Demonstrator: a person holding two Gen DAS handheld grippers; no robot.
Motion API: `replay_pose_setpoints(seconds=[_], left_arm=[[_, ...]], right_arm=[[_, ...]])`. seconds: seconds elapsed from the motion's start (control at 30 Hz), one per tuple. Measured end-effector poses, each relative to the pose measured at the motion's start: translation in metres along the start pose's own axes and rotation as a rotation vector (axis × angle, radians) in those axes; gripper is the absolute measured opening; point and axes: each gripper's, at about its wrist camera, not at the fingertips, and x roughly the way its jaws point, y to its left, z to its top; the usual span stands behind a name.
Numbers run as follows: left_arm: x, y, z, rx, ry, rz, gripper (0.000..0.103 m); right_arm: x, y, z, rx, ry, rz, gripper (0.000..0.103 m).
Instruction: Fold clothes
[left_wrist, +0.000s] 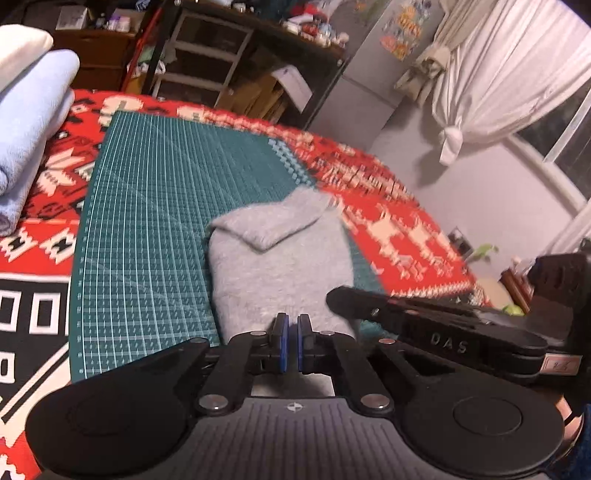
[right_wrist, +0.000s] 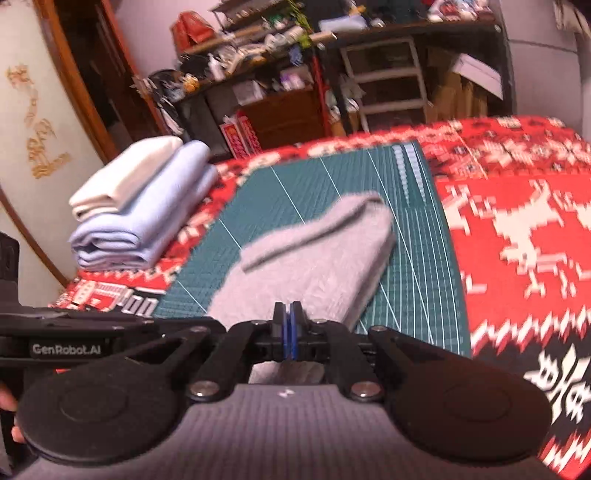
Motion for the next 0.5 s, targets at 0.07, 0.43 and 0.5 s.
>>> replay_pose_setpoints(seconds=[0.07, 0.43, 0.5], left_arm=[[-0.003, 0.003, -0.005, -0.015, 0.003, -0.004, 0.006], [-0.025, -0.013, -0.015, 0.031, -0.016, 0.039, 0.005], [-0.026, -0.014, -0.017, 0.031, -0.014, 0.045, 0.005]], right_arm=[[-0.001, -0.002, -0.004, 0.005, 0.004, -0.005, 0.0], [-0.025, 0.011, -0.015, 0.003, -0.01, 0.045, 0.003], [-0.023, 0.018, -0.016, -0.018, 0.007, 0.045, 0.003]])
